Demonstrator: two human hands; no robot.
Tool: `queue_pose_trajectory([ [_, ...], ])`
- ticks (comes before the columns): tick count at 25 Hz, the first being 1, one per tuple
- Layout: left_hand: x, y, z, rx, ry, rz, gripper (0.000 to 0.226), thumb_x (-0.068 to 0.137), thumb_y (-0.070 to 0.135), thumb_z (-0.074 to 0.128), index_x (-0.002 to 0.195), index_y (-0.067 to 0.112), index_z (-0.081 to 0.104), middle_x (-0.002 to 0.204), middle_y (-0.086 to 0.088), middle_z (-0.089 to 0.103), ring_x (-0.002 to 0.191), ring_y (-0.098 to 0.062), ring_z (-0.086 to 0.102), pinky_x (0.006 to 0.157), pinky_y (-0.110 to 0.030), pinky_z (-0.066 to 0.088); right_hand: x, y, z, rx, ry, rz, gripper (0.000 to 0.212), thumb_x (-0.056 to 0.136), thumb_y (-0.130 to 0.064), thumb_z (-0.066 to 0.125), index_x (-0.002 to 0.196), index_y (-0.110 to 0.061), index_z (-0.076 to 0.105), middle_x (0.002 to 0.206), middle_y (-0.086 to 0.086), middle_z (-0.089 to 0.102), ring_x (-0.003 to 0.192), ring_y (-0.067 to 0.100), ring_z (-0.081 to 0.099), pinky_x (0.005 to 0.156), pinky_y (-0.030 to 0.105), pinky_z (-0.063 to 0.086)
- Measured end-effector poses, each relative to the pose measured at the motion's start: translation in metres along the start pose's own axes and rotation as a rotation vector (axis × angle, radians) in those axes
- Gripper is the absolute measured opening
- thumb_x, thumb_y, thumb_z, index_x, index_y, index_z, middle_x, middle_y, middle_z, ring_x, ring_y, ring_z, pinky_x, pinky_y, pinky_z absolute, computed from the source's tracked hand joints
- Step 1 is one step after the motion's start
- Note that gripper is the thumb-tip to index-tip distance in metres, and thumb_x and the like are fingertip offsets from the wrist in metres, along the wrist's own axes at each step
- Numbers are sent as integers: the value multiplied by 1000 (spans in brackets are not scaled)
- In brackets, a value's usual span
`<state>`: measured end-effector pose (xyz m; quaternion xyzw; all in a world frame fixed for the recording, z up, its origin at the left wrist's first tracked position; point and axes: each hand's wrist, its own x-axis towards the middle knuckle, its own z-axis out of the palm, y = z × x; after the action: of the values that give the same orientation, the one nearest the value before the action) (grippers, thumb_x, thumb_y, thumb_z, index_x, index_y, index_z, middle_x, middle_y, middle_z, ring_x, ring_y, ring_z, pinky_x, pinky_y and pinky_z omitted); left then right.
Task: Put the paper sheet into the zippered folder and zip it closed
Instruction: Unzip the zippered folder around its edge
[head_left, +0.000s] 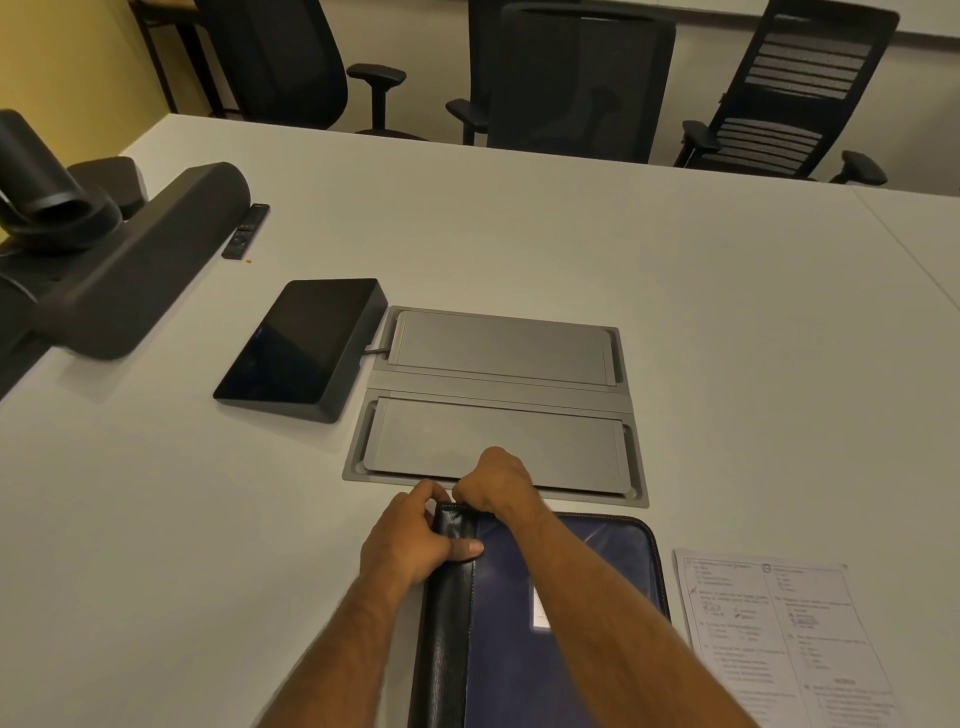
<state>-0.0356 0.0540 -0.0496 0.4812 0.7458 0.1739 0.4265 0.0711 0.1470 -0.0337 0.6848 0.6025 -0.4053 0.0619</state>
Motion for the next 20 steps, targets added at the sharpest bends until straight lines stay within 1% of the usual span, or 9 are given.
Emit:
queue_pose_trajectory([
  [2,0,0,-1,-4,0,1,67,53,49,90,106,34,52,98,5,66,84,-14,64,75,-34,55,-4,11,-5,18,47,11,20,71,-21,70,76,-12,52,84,6,60,89,26,63,88,44,53],
  [5,-1,0,-1,-10,5,-1,65,52,49,91,101,34,52,94,4,68,80,-14,66,70,-32,54,-6,34,-20,34,78,44,23,71,-22,71,72,-15,50,88,7,62,88,27,62,91,47,51],
  [9,0,-1,-1,-25,-5,-3,62,50,49,91,96,34,52,91,5,69,79,-14,67,74,-37,57,-5,67,-42,43,101,97,27,69,-25,75,71,-17,50,87,8,63,88,26,61,92,47,50],
  [12,-1,-2,-1,-29,-4,-8,64,49,51,91,97,35,52,94,6,68,81,-14,67,73,-36,56,-5,88,-56,45,119,147,30,67,-27,78,71,-18,49,88,8,63,88,26,61,91,46,52],
  [15,-2,-1,-1,-41,-5,-6,64,48,50,92,96,35,53,94,5,69,81,-14,67,74,-36,56,-7,108,-70,49,135,183,31,65,-26,78,75,-15,51,90,9,63,89,28,61,91,47,52],
  [20,-1,-1,-1,-49,-9,-9,63,49,49,92,98,35,53,96,5,69,83,-14,67,77,-38,57,-7,137,-88,80,186,237,37,62,-23,79,89,-10,56,92,10,63,90,28,61,92,48,52],
])
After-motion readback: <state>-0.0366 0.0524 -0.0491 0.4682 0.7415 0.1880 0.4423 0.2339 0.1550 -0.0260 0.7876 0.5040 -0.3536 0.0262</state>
